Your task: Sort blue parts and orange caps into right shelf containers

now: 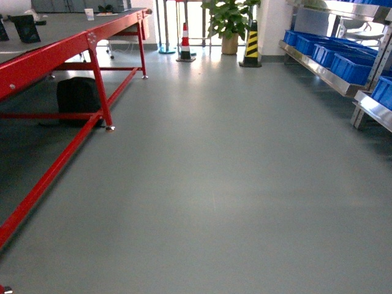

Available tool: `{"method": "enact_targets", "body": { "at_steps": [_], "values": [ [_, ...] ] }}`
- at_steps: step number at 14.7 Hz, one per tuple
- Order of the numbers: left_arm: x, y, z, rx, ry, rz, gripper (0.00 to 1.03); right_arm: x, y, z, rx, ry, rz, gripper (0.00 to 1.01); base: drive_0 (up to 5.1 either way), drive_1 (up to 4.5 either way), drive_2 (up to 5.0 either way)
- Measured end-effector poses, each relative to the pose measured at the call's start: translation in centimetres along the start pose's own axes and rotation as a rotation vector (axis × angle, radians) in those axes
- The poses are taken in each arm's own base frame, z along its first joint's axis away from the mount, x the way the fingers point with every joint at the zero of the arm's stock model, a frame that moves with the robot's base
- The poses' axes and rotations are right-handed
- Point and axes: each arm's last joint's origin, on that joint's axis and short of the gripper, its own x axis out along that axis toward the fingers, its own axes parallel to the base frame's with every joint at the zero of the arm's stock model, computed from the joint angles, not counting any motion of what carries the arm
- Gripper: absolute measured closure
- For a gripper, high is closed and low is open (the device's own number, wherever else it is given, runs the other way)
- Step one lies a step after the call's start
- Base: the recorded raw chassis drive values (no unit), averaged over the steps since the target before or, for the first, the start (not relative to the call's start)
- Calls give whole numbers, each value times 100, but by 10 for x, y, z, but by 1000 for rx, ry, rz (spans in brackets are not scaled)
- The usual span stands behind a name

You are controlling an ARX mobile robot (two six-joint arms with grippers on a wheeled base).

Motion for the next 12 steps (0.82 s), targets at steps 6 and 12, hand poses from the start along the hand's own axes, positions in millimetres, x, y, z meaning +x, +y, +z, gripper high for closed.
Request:
{"method": "enact_targets", "body": {
  "at_steps": [6,12],
  "values": [
    [0,0,0,0,4,-1,59,0,0,-1,-3,5,-1,59,11,444,-422],
    [0,0,0,0,3,-1,59,0,0,0,-1,2,0,59,-5,428,-438]
  ]
}}
